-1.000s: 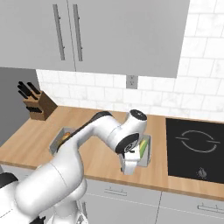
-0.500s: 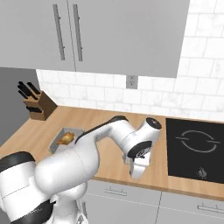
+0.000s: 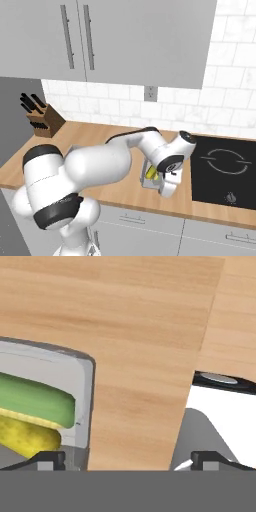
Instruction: Take the meat container that has the chicken drumstick and place it on the second highest rack of the freezer. Then take the vegetable container that has the corn and cucumber and place it on the highest rack of the freezer.
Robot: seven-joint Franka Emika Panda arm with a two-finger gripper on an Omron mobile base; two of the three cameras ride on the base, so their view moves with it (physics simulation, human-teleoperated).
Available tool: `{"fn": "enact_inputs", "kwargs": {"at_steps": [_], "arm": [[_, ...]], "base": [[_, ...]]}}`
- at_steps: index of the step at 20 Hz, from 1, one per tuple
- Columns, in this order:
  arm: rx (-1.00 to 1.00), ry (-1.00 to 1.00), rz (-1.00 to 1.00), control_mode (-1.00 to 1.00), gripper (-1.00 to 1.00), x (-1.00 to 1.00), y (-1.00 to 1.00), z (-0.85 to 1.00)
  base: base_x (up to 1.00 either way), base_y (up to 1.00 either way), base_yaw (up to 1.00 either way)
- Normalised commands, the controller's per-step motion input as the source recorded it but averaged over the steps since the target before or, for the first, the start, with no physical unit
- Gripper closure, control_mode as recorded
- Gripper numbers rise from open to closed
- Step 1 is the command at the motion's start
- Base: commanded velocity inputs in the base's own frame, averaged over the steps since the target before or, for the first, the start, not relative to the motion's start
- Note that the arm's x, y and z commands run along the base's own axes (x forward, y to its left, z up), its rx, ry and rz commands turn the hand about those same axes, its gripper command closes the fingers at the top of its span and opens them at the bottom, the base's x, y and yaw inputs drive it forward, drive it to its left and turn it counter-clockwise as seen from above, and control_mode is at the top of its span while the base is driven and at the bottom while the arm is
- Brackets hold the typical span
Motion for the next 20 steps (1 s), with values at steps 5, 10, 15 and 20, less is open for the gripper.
{"fn": "enact_inputs", "kwargs": {"at_steps": [5, 10, 15, 20], "arm": [[0.01, 0.00, -0.03, -1.00, -1.00, 0.22, -0.09, -0.12], [0.00, 0.00, -0.02, -1.00, -1.00, 0.10, 0.00, -0.18], [0.00, 0.00, -0.02, -1.00, -1.00, 0.04, 0.00, -0.18], [0.00, 0.00, -0.08, -1.00, -1.00, 0.26, 0.00, -0.19]], "base": [[0.00, 0.00, 0.00], [0.00, 0.00, 0.00], [0.00, 0.00, 0.00], [0.00, 0.00, 0.00]]}}
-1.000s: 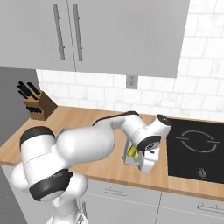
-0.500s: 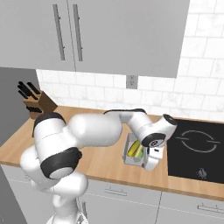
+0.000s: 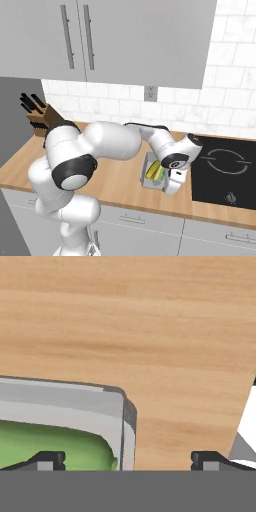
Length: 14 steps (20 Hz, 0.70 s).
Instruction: Take the meat container that has the chicken drumstick and place it on the second highest rack of the freezer. Then take the vegetable container that has the corn and cucumber and place it on the highest rack of the freezer.
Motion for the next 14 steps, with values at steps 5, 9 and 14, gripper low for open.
{"fn": "enact_inputs", "kwargs": {"at_steps": [5, 9, 14], "arm": [[0.00, 0.00, -0.08, -1.00, -1.00, 0.25, 0.00, -0.19], [0.00, 0.00, -0.05, -1.00, -1.00, 0.23, 0.00, -0.22], [0.00, 0.00, -0.01, -1.00, -1.00, 0.26, 0.00, -0.19]], "base": [[0.00, 0.00, 0.00], [0.00, 0.00, 0.00], [0.00, 0.00, 0.00]]}}
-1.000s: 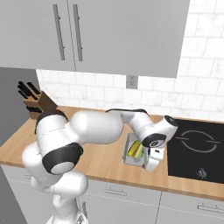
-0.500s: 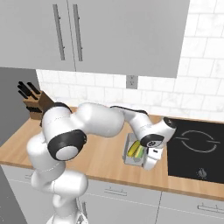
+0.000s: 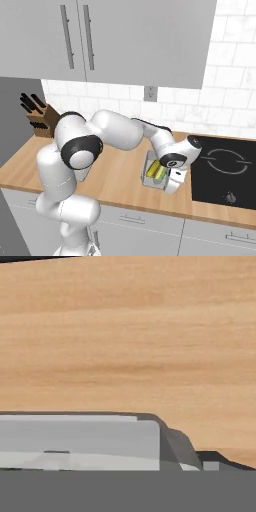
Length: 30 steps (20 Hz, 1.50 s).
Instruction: Take the meat container that has the chicken drumstick and place it on the second highest rack of the freezer. Then take the vegetable container that has the corn and cucumber and place it on the highest rack of the freezer.
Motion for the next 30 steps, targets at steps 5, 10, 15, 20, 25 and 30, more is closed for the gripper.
{"fn": "enact_inputs", "kwargs": {"at_steps": [5, 10, 15, 20, 25, 30], "arm": [[0.00, 0.00, 0.00, -1.00, -1.00, 0.19, 0.00, -0.22], [-0.17, 0.00, 0.00, -1.00, 1.00, 0.10, 0.32, -0.37], [-0.31, -0.08, 0.00, -1.00, 1.00, -0.05, 0.89, -0.25], [-0.06, -0.09, -0.02, -1.00, 1.00, -0.24, 0.73, -0.04], [0.00, -0.06, -0.01, -1.00, 1.00, -0.30, 0.52, 0.00], [0.00, -0.12, 0.00, -1.00, 1.00, -0.33, -0.01, 0.32]], "base": [[0.00, 0.00, 0.00], [0.00, 0.00, 0.00], [0.00, 0.00, 0.00], [0.00, 0.00, 0.00], [0.00, 0.00, 0.00], [0.00, 0.00, 0.00]]}}
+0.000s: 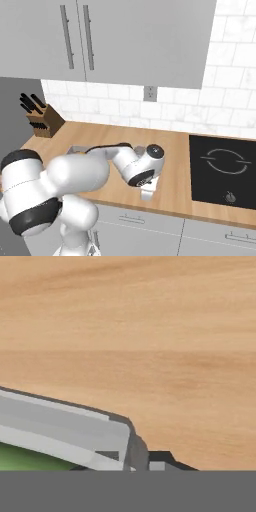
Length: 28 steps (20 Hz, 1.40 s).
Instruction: Take the meat container that has the chicken drumstick and place it on the second highest rack of the freezer. Then take the vegetable container that has the corn and cucumber and place it on the highest rack of the freezer.
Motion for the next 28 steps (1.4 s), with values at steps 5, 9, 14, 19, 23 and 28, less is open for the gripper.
{"fn": "enact_inputs", "kwargs": {"at_steps": [5, 9, 14, 19, 23, 28], "arm": [[0.00, -0.10, 0.25, -1.00, 1.00, -0.14, -0.22, 0.93], [-0.08, -0.11, 0.70, -1.00, 1.00, -0.04, 0.00, 1.00], [-0.07, -0.16, 0.76, -1.00, 1.00, -0.16, 0.00, 1.00], [-0.06, -0.17, 0.73, -1.00, 1.00, -0.15, 0.00, 1.00], [-0.04, -0.12, 0.71, -1.00, 1.00, -0.10, 0.02, 1.00], [-0.21, -0.05, 0.49, -1.00, 1.00, -0.03, 0.57, 0.98]], "base": [[0.00, 0.00, 0.00], [0.00, 0.00, 0.00], [0.00, 0.00, 0.00], [0.00, 0.00, 0.00], [0.00, 0.00, 0.00], [0.00, 0.00, 0.00]]}}
